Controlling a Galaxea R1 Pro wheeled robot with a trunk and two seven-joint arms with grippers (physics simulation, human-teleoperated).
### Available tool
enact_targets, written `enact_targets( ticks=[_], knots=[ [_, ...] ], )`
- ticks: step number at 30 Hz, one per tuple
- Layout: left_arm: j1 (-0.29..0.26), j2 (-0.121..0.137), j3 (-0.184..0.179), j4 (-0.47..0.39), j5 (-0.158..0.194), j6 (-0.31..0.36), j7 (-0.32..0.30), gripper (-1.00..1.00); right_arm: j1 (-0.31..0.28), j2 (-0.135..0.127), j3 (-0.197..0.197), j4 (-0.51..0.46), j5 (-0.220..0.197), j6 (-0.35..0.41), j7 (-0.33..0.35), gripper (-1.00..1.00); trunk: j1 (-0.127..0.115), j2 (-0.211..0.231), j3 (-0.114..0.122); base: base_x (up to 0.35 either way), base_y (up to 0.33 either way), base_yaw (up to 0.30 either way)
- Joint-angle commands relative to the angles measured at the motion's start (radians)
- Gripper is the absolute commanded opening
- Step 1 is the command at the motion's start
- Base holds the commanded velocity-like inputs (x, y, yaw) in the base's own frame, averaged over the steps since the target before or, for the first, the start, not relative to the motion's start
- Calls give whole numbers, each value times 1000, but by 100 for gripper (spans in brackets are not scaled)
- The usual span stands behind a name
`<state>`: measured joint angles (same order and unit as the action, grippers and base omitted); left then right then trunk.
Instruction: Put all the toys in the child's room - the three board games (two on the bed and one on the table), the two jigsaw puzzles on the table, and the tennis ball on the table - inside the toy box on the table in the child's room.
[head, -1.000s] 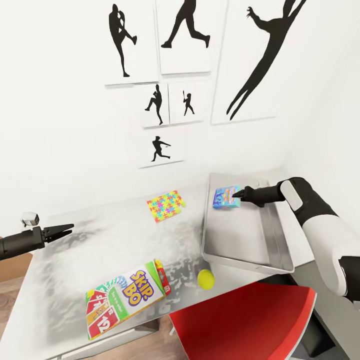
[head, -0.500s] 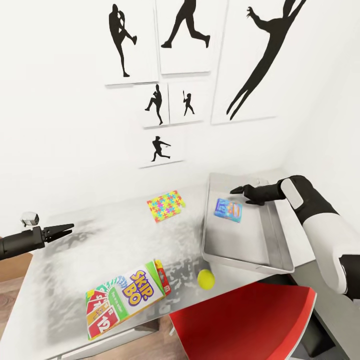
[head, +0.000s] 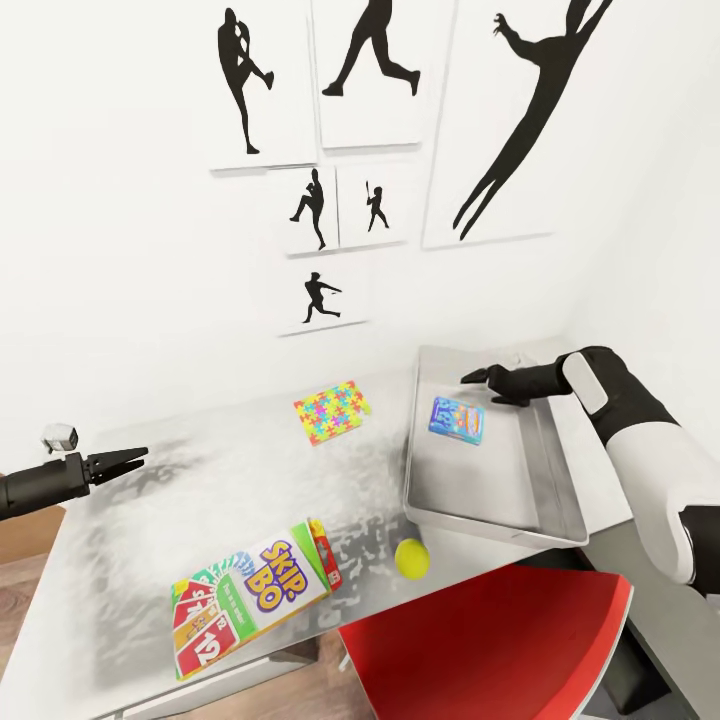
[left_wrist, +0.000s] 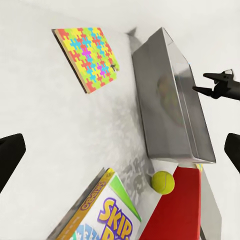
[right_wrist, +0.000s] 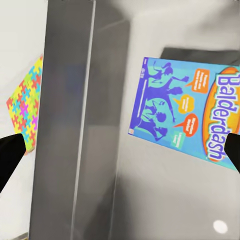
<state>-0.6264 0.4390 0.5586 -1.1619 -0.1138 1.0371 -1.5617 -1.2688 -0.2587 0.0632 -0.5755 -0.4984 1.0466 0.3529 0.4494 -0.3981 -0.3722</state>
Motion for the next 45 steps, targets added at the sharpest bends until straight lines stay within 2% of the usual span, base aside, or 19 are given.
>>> enact_targets(
  ticks=[1, 16, 36, 45],
  knots=[
    [-1, 0, 1, -1, -10, 10, -9, 100, -1, -1, 4, -1, 8, 1, 10, 100, 1, -2, -2, 0, 0, 0],
    [-1, 0, 1, -1, -10, 10, -9, 100, -1, -1, 4, -8, 5, 1, 12, 100, 1, -2, 2, 0, 0, 0],
    [-1, 0, 1, -1, -10, 10, -9, 100, -1, -14, 3, -14, -5, 1, 21, 100, 1, -2, 31, 0, 0, -15],
    [-1, 0, 1, -1, -10, 10, -9, 100, 0, -18, 3, -35, -7, 1, 59, 100, 1, -2, 46, -3, 0, -69]
  ],
)
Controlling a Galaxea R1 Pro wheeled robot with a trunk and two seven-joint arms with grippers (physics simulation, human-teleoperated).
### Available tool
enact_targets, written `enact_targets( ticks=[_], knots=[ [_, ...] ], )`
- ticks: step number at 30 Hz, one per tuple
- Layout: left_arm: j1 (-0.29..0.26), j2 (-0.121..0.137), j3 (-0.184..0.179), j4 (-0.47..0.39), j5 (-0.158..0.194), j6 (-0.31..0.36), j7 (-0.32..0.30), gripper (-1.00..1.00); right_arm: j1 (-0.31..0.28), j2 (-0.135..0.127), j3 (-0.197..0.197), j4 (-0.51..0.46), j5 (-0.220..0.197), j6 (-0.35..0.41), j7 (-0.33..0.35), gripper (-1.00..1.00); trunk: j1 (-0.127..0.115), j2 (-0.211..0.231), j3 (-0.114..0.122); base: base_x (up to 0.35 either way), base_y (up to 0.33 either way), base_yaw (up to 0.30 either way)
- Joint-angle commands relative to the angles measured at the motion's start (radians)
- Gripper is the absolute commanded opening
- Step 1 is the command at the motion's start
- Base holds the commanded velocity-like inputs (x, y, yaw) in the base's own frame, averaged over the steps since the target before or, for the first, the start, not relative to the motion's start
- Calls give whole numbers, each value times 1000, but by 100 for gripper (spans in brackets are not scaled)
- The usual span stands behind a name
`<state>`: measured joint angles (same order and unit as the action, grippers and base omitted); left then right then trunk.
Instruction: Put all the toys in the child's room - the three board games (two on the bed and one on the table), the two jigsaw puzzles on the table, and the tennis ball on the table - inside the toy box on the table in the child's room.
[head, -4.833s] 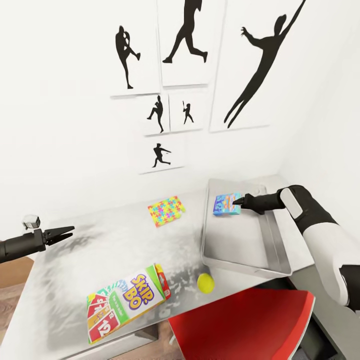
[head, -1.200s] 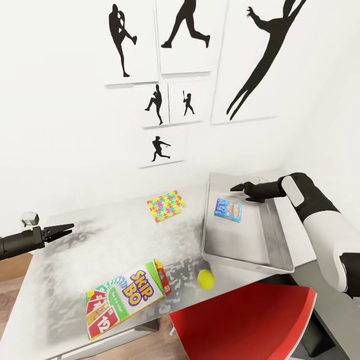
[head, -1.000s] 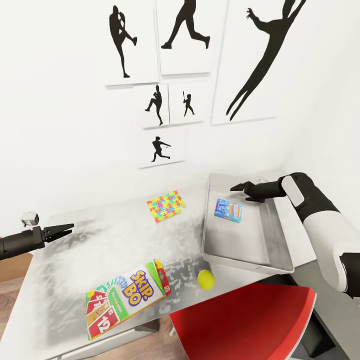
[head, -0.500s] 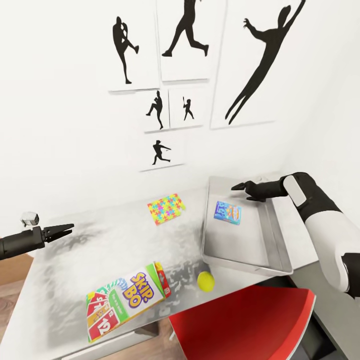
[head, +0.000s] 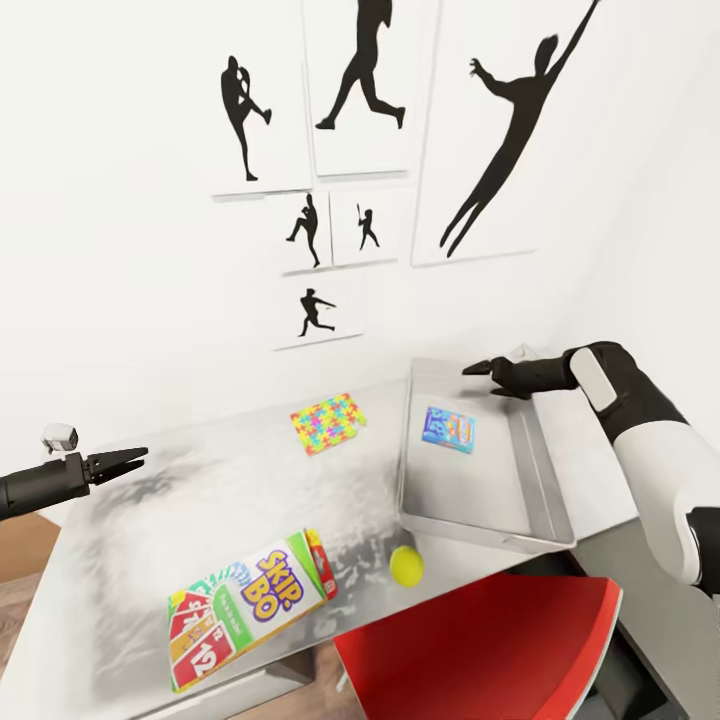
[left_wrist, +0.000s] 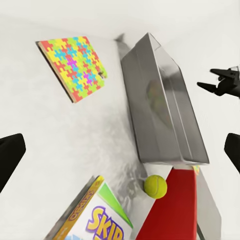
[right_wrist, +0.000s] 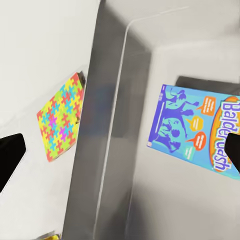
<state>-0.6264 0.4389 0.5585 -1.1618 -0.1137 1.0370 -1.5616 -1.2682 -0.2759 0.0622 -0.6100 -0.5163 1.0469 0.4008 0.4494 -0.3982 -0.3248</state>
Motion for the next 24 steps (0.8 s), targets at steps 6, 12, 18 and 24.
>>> enact_targets(
  ticks=[6, 12, 18, 24],
  knots=[
    [-1, 1, 1, -1, -11, 10, -9, 100, 6, -3, -1, -76, 9, 0, 82, 100, 1, -2, 8, -122, 0, -96],
    [-1, 0, 1, -1, -11, 10, -9, 100, 14, -26, -5, -120, 7, 0, 149, 100, 1, -2, 17, -239, 0, -109],
    [-1, 1, 1, -1, -11, 10, -9, 100, 27, -54, -8, -136, 4, 0, 219, 100, 1, -2, 27, -285, 0, -114],
    [-1, 1, 1, -1, -11, 10, -9, 100, 33, -71, -10, -140, 0, 0, 291, 100, 1, -2, 36, -144, 0, -116]
  ],
)
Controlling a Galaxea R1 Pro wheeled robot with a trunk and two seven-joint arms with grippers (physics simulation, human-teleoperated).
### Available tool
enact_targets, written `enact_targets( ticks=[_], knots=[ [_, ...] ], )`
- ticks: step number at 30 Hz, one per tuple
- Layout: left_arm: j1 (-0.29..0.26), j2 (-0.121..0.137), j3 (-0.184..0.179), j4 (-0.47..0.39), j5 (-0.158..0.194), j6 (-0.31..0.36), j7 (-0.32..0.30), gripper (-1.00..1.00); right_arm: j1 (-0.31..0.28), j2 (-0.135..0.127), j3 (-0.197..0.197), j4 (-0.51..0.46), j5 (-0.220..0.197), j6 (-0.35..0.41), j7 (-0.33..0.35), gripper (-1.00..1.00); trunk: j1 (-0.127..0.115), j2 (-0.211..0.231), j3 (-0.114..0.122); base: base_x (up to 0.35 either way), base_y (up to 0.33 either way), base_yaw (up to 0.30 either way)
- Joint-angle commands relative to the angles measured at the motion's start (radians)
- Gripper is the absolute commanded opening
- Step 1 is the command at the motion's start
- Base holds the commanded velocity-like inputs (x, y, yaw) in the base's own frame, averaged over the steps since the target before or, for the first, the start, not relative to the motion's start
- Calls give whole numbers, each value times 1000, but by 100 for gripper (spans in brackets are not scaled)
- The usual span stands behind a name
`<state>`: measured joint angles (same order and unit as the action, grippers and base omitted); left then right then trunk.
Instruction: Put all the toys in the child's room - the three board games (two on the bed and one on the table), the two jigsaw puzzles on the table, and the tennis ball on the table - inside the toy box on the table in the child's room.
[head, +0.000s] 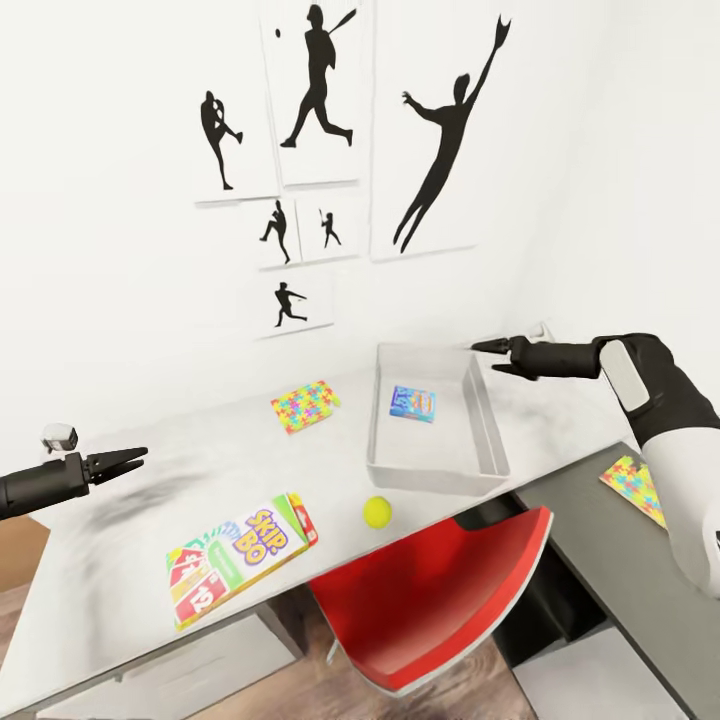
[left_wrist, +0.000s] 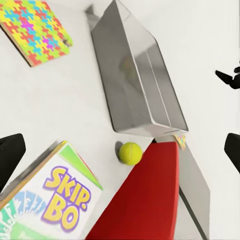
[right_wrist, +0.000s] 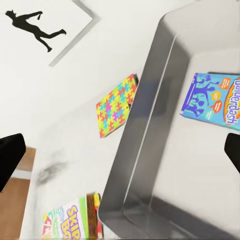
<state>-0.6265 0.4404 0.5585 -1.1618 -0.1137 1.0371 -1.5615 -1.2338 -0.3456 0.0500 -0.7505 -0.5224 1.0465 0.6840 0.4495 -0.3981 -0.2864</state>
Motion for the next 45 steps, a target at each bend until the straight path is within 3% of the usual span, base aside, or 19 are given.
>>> enact_targets(
  ticks=[1, 12, 19, 33, 38, 45],
  knots=[
    [-1, 0, 1, -1, -11, 10, -9, 100, -1, -3, 2, 0, 6, 1, 21, 100, 1, -2, 0, -62, 0, -119],
    [-1, 9, 3, -1, -11, 10, -9, 100, 41, -27, -36, -9, 6, 1, 163, 100, 1, -2, 17, -18, 0, -125],
    [0, 26, 3, 0, -10, 10, -9, 100, 131, -40, -135, -82, 7, 1, 248, 100, 1, -2, 28, -2, 0, -129],
    [2, 57, 9, 2, -9, 9, -9, 100, 406, -42, -394, -254, 6, 1, 379, 100, 1, -2, 50, 0, 0, -152],
    [3, 75, 10, 3, -6, 9, -9, 100, 462, -41, -442, -309, 7, 1, 444, 100, 1, -2, 58, 0, 0, -179],
    [7, 93, 11, 5, 53, 9, -9, 100, 536, -33, -462, -408, 8, 1, 496, 100, 1, -2, 68, 0, 0, -184]
  ],
)
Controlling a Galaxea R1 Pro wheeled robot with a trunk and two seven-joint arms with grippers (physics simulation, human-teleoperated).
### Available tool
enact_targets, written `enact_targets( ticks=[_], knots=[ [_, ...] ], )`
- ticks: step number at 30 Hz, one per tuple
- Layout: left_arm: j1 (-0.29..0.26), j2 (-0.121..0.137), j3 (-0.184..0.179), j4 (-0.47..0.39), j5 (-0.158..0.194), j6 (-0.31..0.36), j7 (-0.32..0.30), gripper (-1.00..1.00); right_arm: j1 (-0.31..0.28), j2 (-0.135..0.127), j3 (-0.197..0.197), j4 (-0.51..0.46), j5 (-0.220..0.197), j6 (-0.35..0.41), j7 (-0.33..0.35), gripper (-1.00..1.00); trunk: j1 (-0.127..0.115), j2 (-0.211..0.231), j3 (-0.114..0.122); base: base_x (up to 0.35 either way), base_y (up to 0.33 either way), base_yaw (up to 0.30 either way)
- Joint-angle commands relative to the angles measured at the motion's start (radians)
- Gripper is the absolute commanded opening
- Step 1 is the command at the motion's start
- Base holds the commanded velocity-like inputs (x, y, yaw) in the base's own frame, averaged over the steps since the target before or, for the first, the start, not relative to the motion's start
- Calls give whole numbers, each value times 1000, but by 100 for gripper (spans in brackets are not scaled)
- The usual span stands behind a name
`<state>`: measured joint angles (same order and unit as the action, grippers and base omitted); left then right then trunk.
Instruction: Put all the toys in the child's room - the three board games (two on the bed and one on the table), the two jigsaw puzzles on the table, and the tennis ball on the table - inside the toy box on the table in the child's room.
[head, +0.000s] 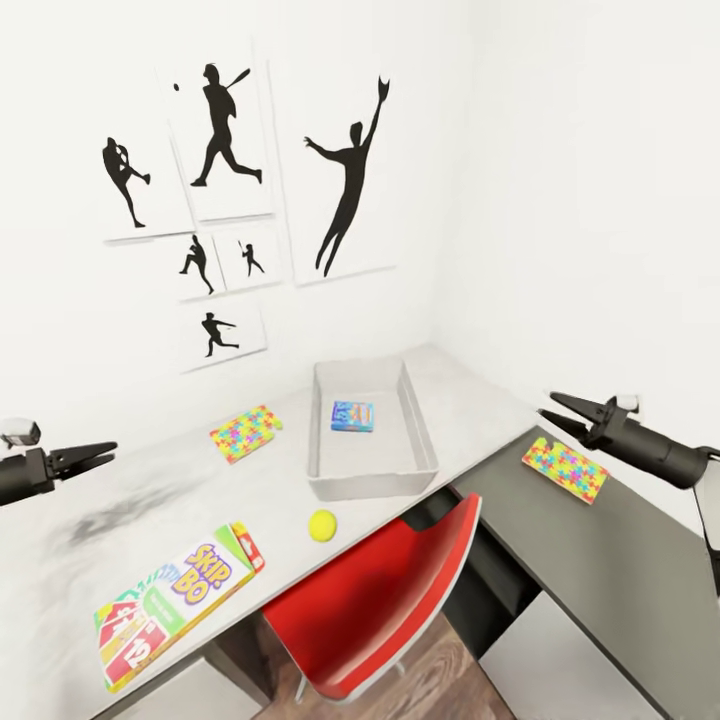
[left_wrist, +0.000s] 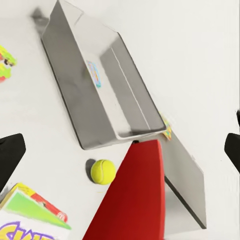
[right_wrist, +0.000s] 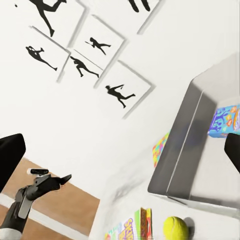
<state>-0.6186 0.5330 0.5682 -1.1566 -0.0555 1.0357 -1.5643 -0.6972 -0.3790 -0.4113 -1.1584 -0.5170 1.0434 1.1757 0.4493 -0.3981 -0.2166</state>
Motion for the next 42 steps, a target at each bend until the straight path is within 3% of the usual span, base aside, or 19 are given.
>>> enact_targets(
  ticks=[1, 8, 23, 32, 42],
  knots=[
    [0, 3, 1, 0, 7, 10, -6, 100, 10, 1, -2, -12, 2, 4, 8, 100, 1, -2, 0, 0, 0, -185],
    [9, 32, 0, 1, 80, 10, -6, 100, 83, 6, -6, -55, 1, -8, 22, 100, 1, -2, 10, 0, 0, -186],
    [24, 63, 0, 22, 97, 10, -6, 100, 223, 17, -3, -80, 3, -140, 147, 100, 1, -2, 31, 0, 0, -188],
    [58, 95, -1, 91, 97, 8, -6, 100, 325, 69, 0, -90, 3, -243, 162, 100, 1, -2, 44, 0, 0, -188],
    [129, 104, 0, 127, 98, 2, -6, 100, 442, 126, 2, -93, 3, -369, 200, 100, 1, -2, 59, 0, 0, -188]
  ],
)
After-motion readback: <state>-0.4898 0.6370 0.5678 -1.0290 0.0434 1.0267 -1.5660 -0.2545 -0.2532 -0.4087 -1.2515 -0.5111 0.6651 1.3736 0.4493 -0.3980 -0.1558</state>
